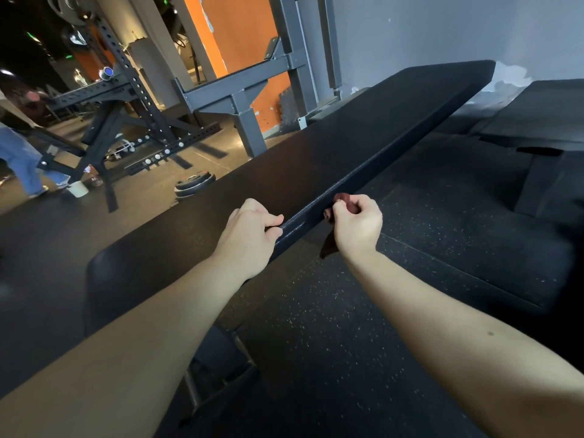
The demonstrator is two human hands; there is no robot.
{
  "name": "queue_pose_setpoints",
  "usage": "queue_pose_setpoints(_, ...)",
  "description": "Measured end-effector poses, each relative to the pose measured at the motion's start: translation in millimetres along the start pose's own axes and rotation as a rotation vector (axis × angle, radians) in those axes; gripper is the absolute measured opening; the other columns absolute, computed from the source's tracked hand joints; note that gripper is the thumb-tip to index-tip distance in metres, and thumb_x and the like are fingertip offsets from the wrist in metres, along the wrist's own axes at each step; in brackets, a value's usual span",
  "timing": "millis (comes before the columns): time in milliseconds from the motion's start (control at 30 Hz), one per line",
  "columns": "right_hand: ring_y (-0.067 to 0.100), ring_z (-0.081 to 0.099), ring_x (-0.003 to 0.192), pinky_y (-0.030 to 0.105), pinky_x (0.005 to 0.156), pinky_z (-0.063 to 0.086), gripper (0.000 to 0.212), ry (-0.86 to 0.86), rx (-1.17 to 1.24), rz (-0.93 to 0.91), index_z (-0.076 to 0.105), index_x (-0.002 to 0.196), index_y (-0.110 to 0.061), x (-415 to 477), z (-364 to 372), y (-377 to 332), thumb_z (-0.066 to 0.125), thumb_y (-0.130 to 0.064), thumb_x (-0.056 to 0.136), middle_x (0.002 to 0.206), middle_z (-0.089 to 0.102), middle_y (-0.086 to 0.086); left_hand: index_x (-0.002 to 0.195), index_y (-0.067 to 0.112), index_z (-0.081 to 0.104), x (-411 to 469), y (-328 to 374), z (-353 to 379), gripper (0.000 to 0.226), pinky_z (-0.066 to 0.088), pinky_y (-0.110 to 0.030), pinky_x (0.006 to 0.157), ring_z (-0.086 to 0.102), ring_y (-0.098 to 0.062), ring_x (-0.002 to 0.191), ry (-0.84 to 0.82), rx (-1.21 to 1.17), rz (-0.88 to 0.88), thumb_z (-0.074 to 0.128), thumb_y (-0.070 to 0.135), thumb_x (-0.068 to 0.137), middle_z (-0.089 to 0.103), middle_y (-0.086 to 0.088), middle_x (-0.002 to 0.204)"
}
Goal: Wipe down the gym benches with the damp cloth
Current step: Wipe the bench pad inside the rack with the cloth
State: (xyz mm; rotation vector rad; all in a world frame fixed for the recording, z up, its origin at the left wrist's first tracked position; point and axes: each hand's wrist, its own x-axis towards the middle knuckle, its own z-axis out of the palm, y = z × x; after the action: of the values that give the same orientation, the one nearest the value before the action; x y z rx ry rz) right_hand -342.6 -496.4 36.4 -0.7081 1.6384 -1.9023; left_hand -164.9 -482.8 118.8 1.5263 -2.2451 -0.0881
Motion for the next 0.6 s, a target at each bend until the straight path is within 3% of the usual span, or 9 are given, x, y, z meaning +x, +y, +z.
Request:
queue_pose_setpoints(100,0.015,0.072,0.078,0.038,0.077,0.06,0.018,-0.113,0.034,-0.033,0.064,0.074,-0.019,-25,8,10,0.069,-0.019,0.091,0.095,0.066,0.009,0.129,0.021,0.07,2,-2,1,0.03,0.049,-0.029,0.089,0.053,-0.013,0.104,-0.005,-0.003,0.0,0.064,0.025,0.1,0.051,0.008,0.113)
queue_pose_setpoints(200,0.019,0.072,0.077,0.031,0.072,0.058,0.02,-0.259,-0.01,-0.13,0.065,0.072,-0.021,-39,6,15,0.071,-0.019,0.091,0.09,0.067,0.009,0.129,0.021,0.07,1,-4,-1,0.03,0.049,-0.03,0.09,0.053,-0.013,0.103,-0.016,-0.017,-0.002,0.064,0.025,0.1,0.05,0.009,0.112)
queue_pose_setpoints(400,0.011,0.072,0.079,0.035,0.08,0.059,0.011,-0.034,0.023,0.003,0.068,0.082,-0.023,3,0,-1,0.068,-0.03,0.09,0.087,0.073,-0.001,0.13,0.029,0.069,-8,-4,-22,0.032,0.05,-0.038,0.1,0.053,-0.014,0.113,-0.067,0.107,0.005,0.066,0.026,0.098,0.054,0.01,0.121)
queue_pose_setpoints(500,0.011,0.067,0.082,0.024,0.076,0.054,0.013,0.053,0.03,0.024,0.06,0.087,-0.02,-8,9,-10,0.063,-0.029,0.096,0.098,0.069,0.003,0.124,0.03,0.071,-21,-11,-30,0.028,0.051,-0.035,0.098,0.054,-0.013,0.114,-0.015,0.167,-0.014,0.066,0.035,0.097,0.058,0.009,0.119)
queue_pose_setpoints(600,0.002,0.06,0.085,0.003,0.067,0.042,0.011,-0.063,0.016,-0.016,0.061,0.092,-0.015,-51,21,-14,0.06,-0.022,0.1,0.109,0.058,0.003,0.118,0.029,0.073,-30,-19,-34,0.026,0.052,-0.032,0.091,0.056,-0.01,0.104,0.003,0.11,-0.062,0.069,0.039,0.095,0.059,0.01,0.112)
